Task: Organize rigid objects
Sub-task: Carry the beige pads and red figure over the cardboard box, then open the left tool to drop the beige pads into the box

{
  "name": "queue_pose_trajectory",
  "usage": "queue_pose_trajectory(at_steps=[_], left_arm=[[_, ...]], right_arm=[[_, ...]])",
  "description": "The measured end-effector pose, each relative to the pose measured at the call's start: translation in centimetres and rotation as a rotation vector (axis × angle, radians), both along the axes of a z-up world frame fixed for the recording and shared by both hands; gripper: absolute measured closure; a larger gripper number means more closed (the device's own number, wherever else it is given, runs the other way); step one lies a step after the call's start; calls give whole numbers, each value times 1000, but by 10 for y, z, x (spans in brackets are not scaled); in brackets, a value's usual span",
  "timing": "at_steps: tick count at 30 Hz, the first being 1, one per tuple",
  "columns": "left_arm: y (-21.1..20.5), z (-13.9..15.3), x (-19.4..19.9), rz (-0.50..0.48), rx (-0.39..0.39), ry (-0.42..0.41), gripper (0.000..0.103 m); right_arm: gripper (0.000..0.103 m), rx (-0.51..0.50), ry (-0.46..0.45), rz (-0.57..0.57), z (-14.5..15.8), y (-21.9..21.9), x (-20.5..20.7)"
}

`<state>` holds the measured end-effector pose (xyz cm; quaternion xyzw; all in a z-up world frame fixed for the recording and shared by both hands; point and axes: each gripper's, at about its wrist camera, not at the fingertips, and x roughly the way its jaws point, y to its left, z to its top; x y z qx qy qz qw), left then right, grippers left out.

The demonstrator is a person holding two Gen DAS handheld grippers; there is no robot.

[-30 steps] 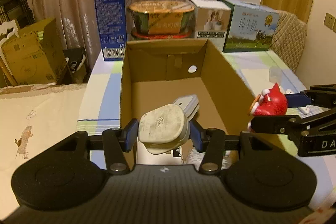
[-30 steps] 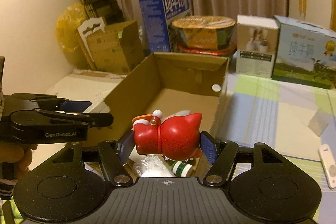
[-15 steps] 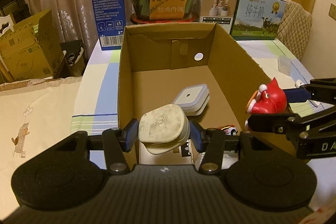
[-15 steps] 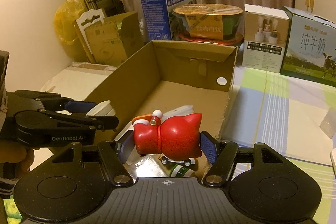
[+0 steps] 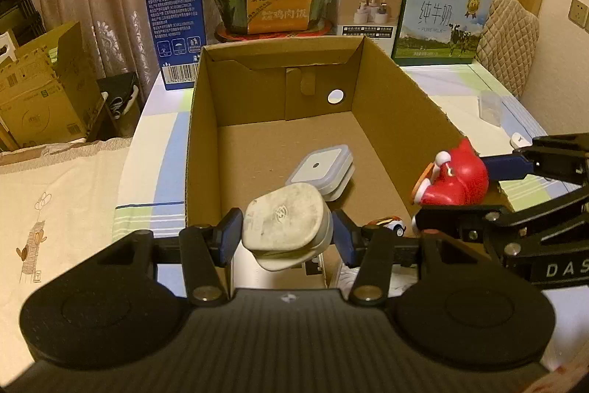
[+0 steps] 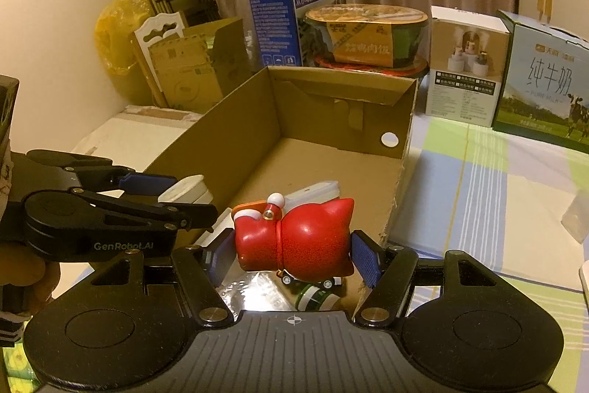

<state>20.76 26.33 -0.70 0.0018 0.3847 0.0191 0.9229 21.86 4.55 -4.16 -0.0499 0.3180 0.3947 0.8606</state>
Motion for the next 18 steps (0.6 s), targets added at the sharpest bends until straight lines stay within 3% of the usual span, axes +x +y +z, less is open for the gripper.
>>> queue_pose_trajectory(at_steps=[18], left_arm=[[1,-3,1,-17,1,8,55]], right_arm=[[39,-2,1,1,-2,0,-1]])
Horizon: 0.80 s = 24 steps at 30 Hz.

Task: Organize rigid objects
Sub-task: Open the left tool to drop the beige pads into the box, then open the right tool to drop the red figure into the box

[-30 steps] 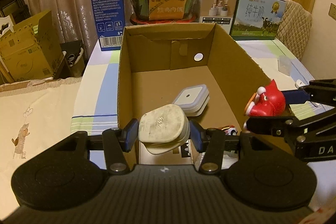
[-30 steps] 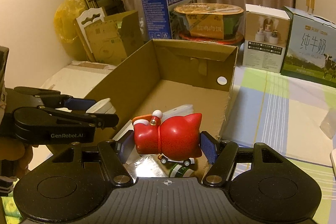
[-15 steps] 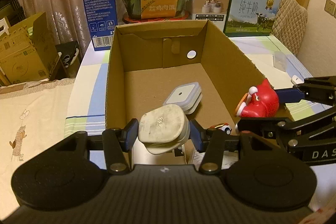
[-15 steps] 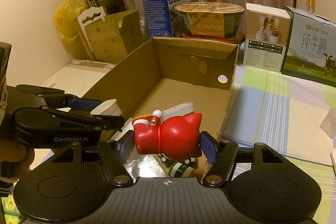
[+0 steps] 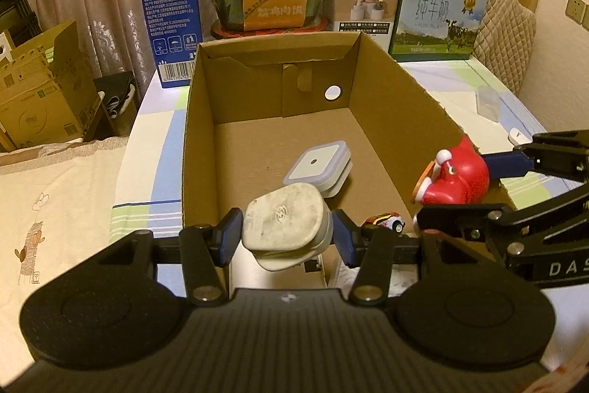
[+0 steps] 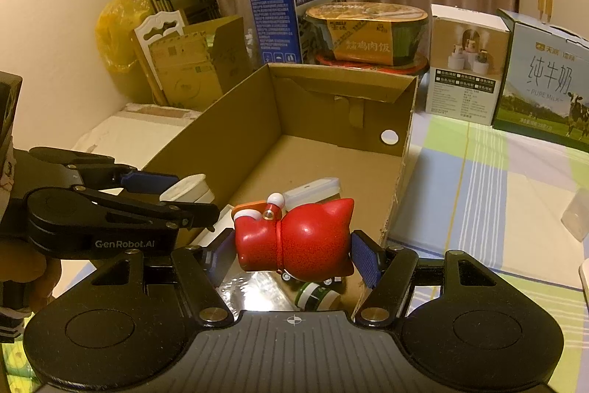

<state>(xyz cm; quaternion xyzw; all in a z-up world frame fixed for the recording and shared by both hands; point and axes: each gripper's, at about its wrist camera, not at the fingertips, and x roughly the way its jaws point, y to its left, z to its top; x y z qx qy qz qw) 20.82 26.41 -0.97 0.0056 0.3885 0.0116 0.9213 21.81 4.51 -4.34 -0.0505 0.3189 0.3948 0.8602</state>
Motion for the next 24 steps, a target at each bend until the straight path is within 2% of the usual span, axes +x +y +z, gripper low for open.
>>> queue_pose_trajectory(at_steps=[3,12,24], left_arm=[[1,-1,0,10,3,4,55],[7,19,-10,32,-1,-51,55],[5,27,-19,32,1,-58,55]], right_arm=[[39,0,1,0,0,0,0],[39,2,7,-6,3,-3,0],[39,-8,0,11,8,-2,-9]])
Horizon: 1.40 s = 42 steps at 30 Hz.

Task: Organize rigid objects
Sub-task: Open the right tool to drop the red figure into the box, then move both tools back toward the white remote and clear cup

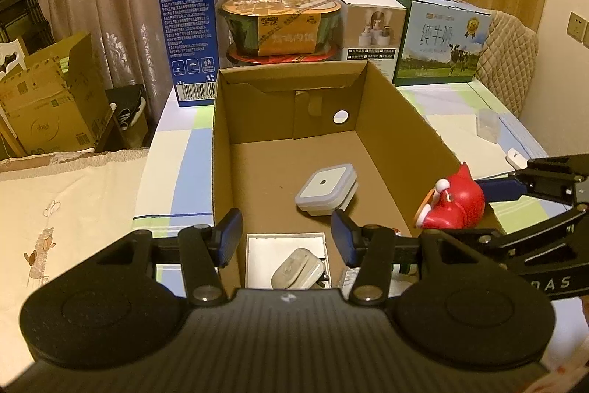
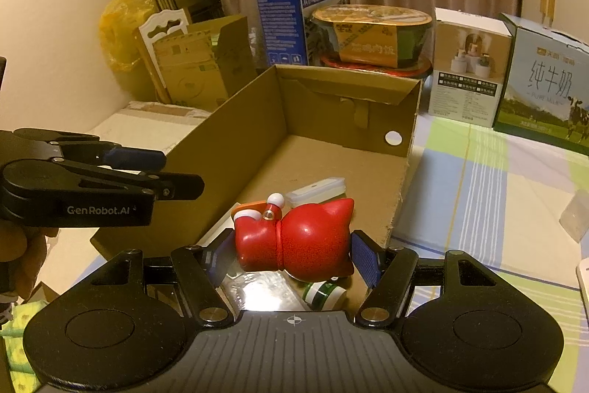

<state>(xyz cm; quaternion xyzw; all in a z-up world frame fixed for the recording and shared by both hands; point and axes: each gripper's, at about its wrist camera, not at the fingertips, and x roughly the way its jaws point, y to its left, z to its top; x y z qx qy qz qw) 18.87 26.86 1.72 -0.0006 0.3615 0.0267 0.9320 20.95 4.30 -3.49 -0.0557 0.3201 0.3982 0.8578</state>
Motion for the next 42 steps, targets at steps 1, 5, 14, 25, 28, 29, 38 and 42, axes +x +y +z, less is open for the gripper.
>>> queue_pose_trajectory(at_steps=[1,5,14,25,28,29,38,42], left_arm=[[0,0,0,-1,0,1,55],[0,1,-1,2,-1,0,55],[-2,0,-1,1,-4,-3,51],[-3,5,-6,10,-6,-14,46],[-7,10,-10,11,-9,-22,42],[-9,12,-11,12,-9,-24,41],[-36,35,-33,13,-23,-52,31],[-51,46,-46,10,-32,-67,26]], right_arm=[[39,-1,1,1,0,1,-1],[39,-4,0,0,0,0,-1],[39,16,15,-14,-2,-2,2],[19,71,-10,-39,10,-16,-1],[19,67,-13,-55,13,-24,-3],[19,66,-13,-58,14,-26,-4],[19,64,-47,-88,37,-55,-27],[19,69,-61,-98,47,-70,-40]])
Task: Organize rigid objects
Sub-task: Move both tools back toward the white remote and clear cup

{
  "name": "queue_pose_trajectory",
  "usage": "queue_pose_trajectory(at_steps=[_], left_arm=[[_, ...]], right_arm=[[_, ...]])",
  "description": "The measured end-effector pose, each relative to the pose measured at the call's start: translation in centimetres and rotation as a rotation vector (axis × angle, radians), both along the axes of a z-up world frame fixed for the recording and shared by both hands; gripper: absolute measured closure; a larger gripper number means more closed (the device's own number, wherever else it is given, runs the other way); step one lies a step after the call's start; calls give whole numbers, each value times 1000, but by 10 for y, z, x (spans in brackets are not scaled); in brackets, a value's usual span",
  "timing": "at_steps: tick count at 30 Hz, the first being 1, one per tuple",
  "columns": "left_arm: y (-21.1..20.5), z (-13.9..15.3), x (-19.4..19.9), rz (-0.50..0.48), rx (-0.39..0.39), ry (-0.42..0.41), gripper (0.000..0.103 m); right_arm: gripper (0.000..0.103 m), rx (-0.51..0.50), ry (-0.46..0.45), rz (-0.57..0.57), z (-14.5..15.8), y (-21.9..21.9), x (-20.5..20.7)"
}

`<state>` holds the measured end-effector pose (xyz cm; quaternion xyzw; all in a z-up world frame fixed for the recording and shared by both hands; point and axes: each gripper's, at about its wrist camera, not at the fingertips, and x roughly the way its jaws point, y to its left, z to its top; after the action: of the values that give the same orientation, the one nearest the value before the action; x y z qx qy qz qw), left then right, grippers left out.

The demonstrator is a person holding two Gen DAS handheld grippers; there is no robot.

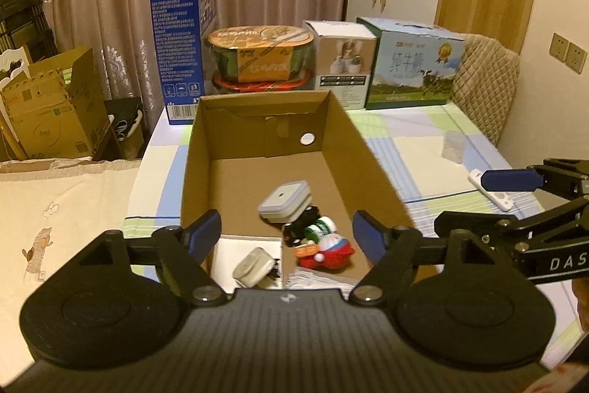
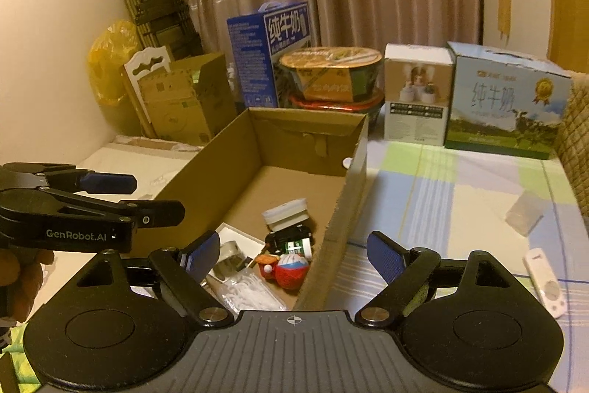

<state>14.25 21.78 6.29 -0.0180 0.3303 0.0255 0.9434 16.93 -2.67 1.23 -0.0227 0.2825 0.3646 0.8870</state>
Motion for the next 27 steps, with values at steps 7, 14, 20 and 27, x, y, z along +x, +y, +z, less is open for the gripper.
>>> queue_pose_trajectory(at_steps=[7,14,20,27], left_arm=[[-26,13,-18,-16,-8,-18,16],[-52,25,-30,-32,-3,-51,3],[-69,31,-36,-44,-6,-63,1],[-86,34,-38,-59,-13,-73,1]], right_arm=[[19,8,-11,-33,11,-30,-19],[19,15,-21,-72,21,-63,-34],[19,22,-28,-100,27,-87,-41],[19,11,-36,-123,26,-111,-46]])
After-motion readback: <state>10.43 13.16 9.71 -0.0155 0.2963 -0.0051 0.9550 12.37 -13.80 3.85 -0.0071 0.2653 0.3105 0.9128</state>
